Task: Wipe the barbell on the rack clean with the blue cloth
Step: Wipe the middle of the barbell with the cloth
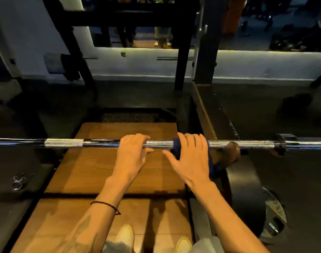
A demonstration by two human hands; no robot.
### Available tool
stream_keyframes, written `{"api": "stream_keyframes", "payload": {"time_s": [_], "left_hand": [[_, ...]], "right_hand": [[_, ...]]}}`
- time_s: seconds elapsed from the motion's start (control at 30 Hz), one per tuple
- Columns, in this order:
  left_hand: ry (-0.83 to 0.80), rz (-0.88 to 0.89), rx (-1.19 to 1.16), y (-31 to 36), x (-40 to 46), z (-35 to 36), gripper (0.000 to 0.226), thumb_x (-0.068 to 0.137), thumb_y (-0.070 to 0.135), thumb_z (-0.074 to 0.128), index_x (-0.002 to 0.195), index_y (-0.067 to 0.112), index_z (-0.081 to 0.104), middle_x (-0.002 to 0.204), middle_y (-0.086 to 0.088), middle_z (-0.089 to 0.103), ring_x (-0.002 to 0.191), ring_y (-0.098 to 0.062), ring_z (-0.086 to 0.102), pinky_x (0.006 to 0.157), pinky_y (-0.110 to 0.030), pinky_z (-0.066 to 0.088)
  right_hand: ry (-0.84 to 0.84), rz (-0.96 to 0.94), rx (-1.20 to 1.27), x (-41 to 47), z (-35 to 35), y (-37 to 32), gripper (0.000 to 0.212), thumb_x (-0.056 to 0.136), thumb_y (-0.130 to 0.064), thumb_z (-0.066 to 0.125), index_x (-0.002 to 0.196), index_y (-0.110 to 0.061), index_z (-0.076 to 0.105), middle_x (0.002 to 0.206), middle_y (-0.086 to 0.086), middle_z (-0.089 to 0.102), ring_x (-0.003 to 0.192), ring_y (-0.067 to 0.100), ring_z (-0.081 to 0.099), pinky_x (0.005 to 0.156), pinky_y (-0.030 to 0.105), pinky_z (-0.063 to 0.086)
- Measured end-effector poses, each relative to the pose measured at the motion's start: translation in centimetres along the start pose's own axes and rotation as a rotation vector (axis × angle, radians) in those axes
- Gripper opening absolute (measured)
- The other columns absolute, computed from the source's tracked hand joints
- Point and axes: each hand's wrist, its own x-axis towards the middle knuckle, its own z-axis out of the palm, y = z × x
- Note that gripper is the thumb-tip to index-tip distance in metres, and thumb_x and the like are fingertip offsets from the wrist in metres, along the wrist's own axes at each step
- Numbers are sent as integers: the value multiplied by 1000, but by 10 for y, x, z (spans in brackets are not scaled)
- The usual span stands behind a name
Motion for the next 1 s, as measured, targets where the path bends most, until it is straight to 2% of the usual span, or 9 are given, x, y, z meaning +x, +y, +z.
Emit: {"api": "stream_keyframes", "payload": {"time_s": [0.17,0.3,0.4,0.5,0.57,0.63,0.73,0.87,1.0], "left_hand": [[65,17,16,3,-4,2,34,79,28,79,108,17,65,94,3,65,89,-20,60,86,-35,42],[33,-4,22,6,-8,0,35,80,31,76,111,20,64,98,6,65,94,-16,59,91,-32,41],[16,-19,27,7,-6,0,36,80,31,76,112,20,65,100,5,65,95,-16,60,93,-34,42],[15,-17,34,6,-6,2,37,80,31,76,114,20,65,102,6,65,98,-15,59,95,-33,40],[28,0,35,4,-7,3,34,82,31,74,113,20,65,102,6,65,98,-17,60,94,-33,40],[36,38,59,3,-8,3,31,87,34,71,114,21,64,101,6,64,96,-18,59,91,-34,40],[-16,64,169,5,-6,2,42,95,51,51,125,24,61,102,7,62,94,-19,58,88,-35,39],[-62,37,234,10,-5,0,54,97,62,33,133,30,58,106,8,63,98,-14,56,91,-34,39],[-23,16,254,13,-5,2,54,96,62,35,125,27,64,106,4,65,99,-17,57,94,-38,38]], "right_hand": [[-24,-146,-46,3,-1,2,61,79,-28,77,134,-12,56,119,6,62,108,29,58,108,41,30],[-86,-175,-2,0,-8,8,63,82,-16,69,142,-6,52,128,10,60,116,32,56,113,48,38],[-144,-166,78,3,-12,8,58,88,-14,62,144,-6,50,139,10,57,130,32,52,122,48,26],[-267,-69,224,13,-36,4,41,102,-13,47,143,-11,52,140,8,58,135,26,46,124,35,13],[-327,76,387,23,-50,2,32,107,-17,37,133,-15,56,127,8,63,124,29,51,115,39,27],[-352,238,513,37,-62,6,30,109,-25,34,125,-15,56,118,12,64,112,34,56,95,44,42],[-283,449,739,64,-84,23,22,108,-23,40,110,-12,59,108,12,62,98,28,56,75,33,37],[-44,653,1124,95,-142,58,18,105,-21,46,96,-15,60,85,1,56,84,17,53,71,33,39],[235,642,986,105,-213,108,20,101,-27,47,84,-21,56,78,-3,58,71,12,54,56,26,42]]}}
